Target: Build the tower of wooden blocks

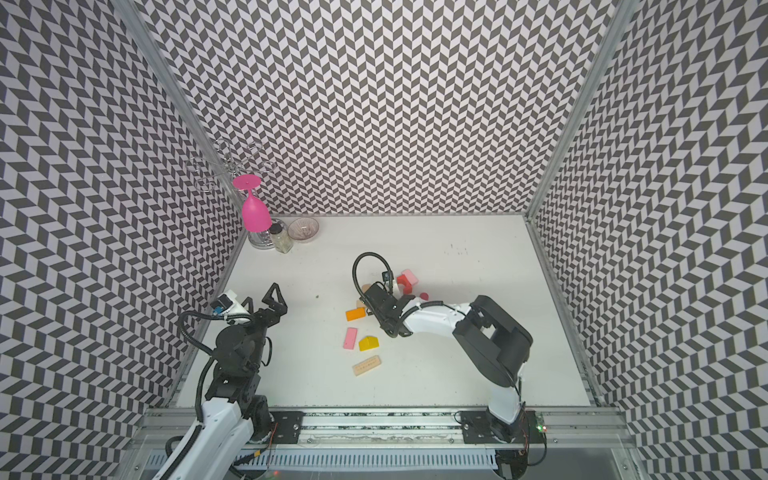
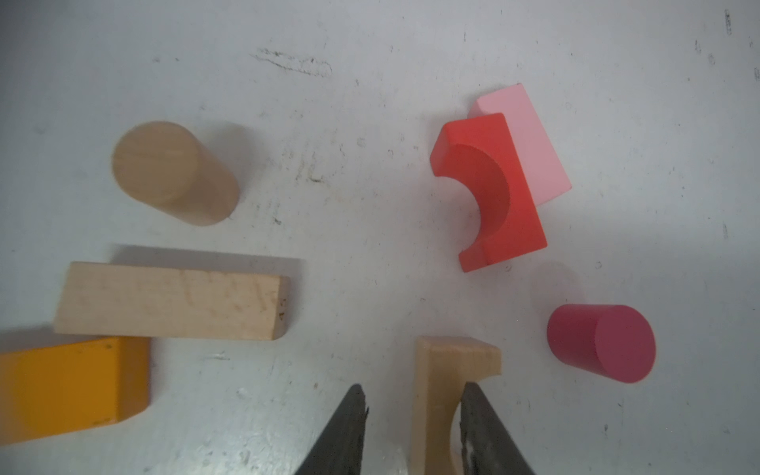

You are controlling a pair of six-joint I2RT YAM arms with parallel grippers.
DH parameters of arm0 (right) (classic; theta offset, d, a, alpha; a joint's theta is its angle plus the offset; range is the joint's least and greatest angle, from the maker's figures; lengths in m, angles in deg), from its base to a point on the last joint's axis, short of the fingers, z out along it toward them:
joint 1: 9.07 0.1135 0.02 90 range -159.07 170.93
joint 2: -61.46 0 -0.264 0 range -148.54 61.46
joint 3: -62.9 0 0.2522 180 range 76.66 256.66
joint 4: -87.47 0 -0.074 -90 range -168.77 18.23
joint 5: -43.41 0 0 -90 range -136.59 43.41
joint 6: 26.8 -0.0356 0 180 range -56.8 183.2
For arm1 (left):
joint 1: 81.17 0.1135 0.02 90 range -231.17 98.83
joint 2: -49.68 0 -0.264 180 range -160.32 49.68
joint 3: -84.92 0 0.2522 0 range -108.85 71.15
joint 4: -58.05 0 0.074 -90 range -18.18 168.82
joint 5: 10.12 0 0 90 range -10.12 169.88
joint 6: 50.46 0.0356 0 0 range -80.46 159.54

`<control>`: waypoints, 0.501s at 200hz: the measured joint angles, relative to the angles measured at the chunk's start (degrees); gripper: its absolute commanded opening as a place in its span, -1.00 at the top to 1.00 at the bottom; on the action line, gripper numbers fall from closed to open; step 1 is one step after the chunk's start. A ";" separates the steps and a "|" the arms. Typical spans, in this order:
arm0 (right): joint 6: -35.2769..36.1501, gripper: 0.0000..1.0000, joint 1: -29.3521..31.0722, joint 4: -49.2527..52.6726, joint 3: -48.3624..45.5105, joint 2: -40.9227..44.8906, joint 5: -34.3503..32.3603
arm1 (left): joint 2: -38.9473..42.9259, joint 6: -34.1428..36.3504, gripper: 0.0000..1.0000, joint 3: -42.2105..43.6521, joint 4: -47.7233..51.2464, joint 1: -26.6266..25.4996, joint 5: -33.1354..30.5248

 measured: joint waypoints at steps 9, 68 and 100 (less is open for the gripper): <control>-0.07 0.22 0.00 -0.02 -0.22 0.00 0.00 | 0.00 0.00 -1.00 0.00 0.00 0.00 0.00; -0.44 0.23 0.00 -1.11 -1.68 0.00 0.17 | 0.00 0.00 -1.00 0.00 0.00 0.00 0.00; -0.37 0.39 -0.55 -4.04 -3.19 0.02 1.84 | 0.00 -0.02 -1.00 0.00 0.00 0.00 0.00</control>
